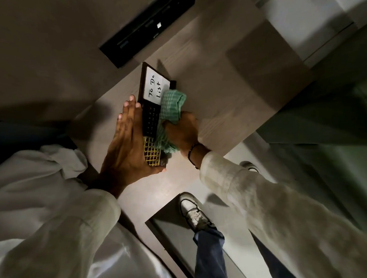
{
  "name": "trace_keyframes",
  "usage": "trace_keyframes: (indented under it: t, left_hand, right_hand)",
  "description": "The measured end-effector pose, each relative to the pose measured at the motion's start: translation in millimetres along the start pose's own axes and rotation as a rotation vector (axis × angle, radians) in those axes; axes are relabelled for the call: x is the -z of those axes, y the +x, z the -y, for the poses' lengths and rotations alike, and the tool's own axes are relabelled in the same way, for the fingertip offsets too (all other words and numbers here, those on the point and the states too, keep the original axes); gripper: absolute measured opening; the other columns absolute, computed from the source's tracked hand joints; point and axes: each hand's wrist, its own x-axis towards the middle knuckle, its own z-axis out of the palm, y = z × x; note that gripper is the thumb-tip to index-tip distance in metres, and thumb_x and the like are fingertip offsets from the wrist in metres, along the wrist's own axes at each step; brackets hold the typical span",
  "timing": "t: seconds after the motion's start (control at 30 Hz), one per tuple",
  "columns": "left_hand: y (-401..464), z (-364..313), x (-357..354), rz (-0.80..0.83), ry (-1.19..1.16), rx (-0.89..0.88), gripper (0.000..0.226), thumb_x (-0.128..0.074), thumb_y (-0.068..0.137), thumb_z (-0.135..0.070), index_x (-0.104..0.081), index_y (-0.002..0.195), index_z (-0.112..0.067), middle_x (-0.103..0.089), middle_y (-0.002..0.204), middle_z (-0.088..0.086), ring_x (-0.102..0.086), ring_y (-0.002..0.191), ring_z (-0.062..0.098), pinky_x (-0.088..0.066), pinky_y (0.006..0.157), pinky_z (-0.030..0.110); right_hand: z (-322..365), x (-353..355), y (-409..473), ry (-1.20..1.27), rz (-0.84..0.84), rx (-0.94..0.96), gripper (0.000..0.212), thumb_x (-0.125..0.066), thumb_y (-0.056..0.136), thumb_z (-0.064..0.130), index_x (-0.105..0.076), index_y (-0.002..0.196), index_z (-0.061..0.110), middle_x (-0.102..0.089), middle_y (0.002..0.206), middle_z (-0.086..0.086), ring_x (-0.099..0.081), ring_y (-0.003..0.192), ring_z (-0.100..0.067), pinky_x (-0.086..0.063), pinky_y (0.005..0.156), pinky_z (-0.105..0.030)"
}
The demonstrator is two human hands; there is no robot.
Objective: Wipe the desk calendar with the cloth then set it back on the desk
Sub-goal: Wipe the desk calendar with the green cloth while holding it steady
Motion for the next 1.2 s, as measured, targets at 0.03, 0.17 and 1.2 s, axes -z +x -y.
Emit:
trace_keyframes:
  t: [0.03,0.17,1.2]
  left_hand:
    - [-0.2,0.4,-0.3,-0.005,-0.004,0.005,0.149,-0.077,0.065,-0.079,-0.002,0.166,0.003,0.002,0.176,0.024,-0.001,0.165,0.040,-0.003,0.133,0.047]
    - [-0.2,3.1,-0.4,-0.006,-0.020,0.014,0.151,-0.076,0.064,-0.080,0.000,0.166,0.002,0.003,0.176,0.025,0.001,0.165,0.040,0.001,0.133,0.044]
    - [1.5,4.1,1.5,-0.004,-0.069,0.023,0.156,-0.085,0.059,-0.070,0.003,0.166,0.003,0.006,0.175,0.025,0.004,0.164,0.040,0.002,0.132,0.045]
  right_hand:
    - [4.7,-1.8,1.0,-0.006,-0.009,0.021,0.017,-0.068,0.084,0.012,-0.079,0.088,0.000,-0.080,0.092,-0.022,-0.075,0.092,-0.040,-0.061,0.083,-0.052]
    - [11.0,-7.6,-8.9,0.044,0.011,0.170,0.018,-0.073,0.081,0.013,-0.080,0.096,0.006,-0.083,0.096,-0.016,-0.079,0.092,-0.032,-0.065,0.080,-0.043]
    - [7.9,-3.9,-13.9,0.152,0.092,0.097,0.022,-0.078,0.078,0.010,-0.081,0.099,0.002,-0.082,0.099,-0.018,-0.080,0.091,-0.029,-0.066,0.082,-0.045]
